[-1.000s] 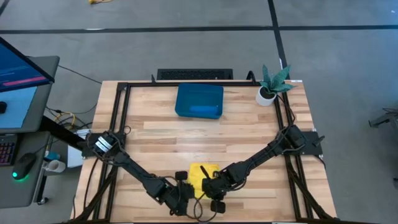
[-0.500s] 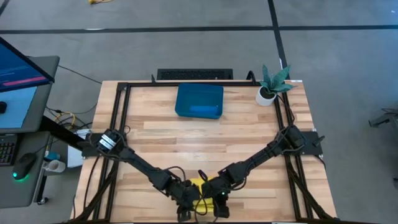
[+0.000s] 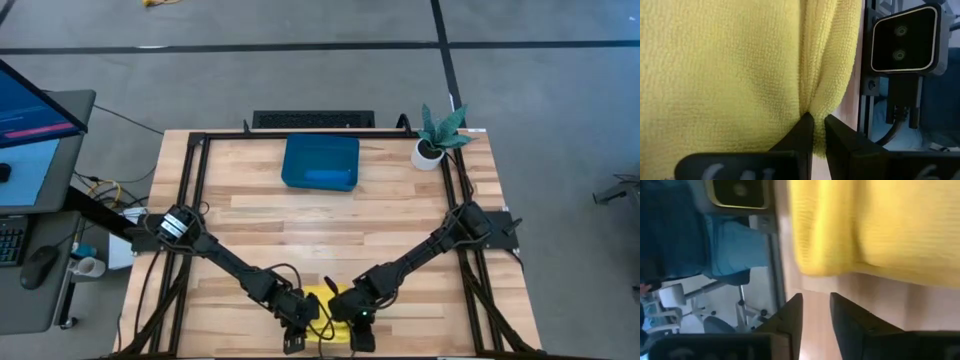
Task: Roll microfiber towels into tight, uniform cylinder then place into a basket
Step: Roll the yellow microfiber cloth
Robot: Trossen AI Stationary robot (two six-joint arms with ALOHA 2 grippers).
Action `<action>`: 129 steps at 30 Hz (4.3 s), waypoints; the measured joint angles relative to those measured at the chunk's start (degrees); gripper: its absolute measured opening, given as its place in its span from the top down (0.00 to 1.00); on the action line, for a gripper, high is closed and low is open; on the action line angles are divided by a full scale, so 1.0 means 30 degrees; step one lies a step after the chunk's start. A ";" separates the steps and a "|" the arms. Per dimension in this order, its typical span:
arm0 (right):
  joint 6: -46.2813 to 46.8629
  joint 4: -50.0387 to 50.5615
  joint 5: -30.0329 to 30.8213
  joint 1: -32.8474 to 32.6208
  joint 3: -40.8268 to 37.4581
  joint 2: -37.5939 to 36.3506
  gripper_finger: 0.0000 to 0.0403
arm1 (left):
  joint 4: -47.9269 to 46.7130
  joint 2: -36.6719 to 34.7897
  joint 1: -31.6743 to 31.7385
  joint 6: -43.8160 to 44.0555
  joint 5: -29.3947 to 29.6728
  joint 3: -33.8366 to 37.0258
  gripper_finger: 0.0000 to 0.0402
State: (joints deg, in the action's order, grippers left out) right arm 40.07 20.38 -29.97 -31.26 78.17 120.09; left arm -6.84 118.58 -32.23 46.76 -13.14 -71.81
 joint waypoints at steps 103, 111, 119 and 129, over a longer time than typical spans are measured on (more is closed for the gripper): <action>0.1364 -0.3196 0.6176 -0.0045 -0.3009 -0.1486 0.96 | -0.3355 -0.2397 -0.1681 -0.9685 0.9467 -0.0044 0.70; 0.1358 -0.3260 0.5878 -0.0045 -0.3009 -0.1479 0.97 | -0.5722 -0.3445 -0.1886 -0.9175 1.1699 -0.0024 0.67; 0.1336 -0.3308 0.5746 0.0086 -0.3009 -0.1479 0.97 | -0.1848 -0.3098 -0.3261 -1.3289 1.0119 -0.0076 0.66; 0.1322 -0.3301 0.5471 0.0210 -0.3009 -0.1479 0.97 | -0.0524 -0.1676 -0.2507 -1.3530 0.9931 -0.0022 0.66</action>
State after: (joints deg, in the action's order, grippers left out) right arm 44.03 10.48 -13.56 -30.63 69.14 115.66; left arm -8.41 113.56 -39.75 6.17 16.66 -71.88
